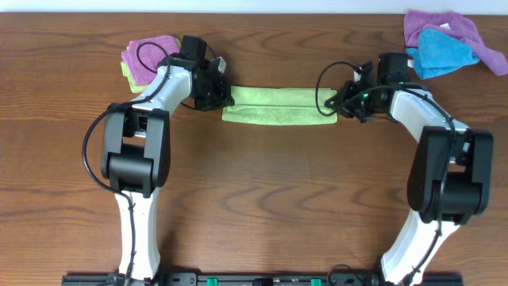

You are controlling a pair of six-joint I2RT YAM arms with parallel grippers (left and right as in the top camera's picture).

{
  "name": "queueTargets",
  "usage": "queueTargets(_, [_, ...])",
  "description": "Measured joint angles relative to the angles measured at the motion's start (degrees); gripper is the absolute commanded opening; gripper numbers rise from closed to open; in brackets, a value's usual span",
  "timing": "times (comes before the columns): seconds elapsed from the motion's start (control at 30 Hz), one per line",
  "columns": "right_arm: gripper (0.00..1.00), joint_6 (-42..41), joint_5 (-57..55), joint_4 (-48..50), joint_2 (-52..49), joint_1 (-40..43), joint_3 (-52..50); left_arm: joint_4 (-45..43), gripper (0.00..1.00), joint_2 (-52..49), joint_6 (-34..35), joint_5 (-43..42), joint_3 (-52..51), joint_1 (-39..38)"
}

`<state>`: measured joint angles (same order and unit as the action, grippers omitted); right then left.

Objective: Fold the cloth
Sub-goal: 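Hold the folded strip taut and lower it onto the table, then open both grippers to release the strip and raise them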

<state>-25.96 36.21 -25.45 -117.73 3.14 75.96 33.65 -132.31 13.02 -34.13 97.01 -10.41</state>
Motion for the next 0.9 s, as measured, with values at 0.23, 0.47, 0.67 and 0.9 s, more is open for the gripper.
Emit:
queueTargets(0.23, [0.01,0.5,0.2,1.0,-2.8,0.0,0.0,0.0,0.06,0.0,0.0,0.0,0.0,0.0])
queueTargets(0.47, [0.01,0.5,0.4,1.8,-4.7,0.0,0.0,0.0,0.06,0.0,0.0,0.1,0.0,0.0])
queueTargets(0.67, [0.74,0.1,2.7,2.3,-4.2,0.0,0.2,-0.1,0.90,0.1,-0.3,-1.2,0.8,0.0])
queueTargets(0.9, [0.99,-0.6,5.9,2.6,-3.1,0.1,1.1,2.9,0.95,0.4,-0.4,-0.9,4.2,0.1])
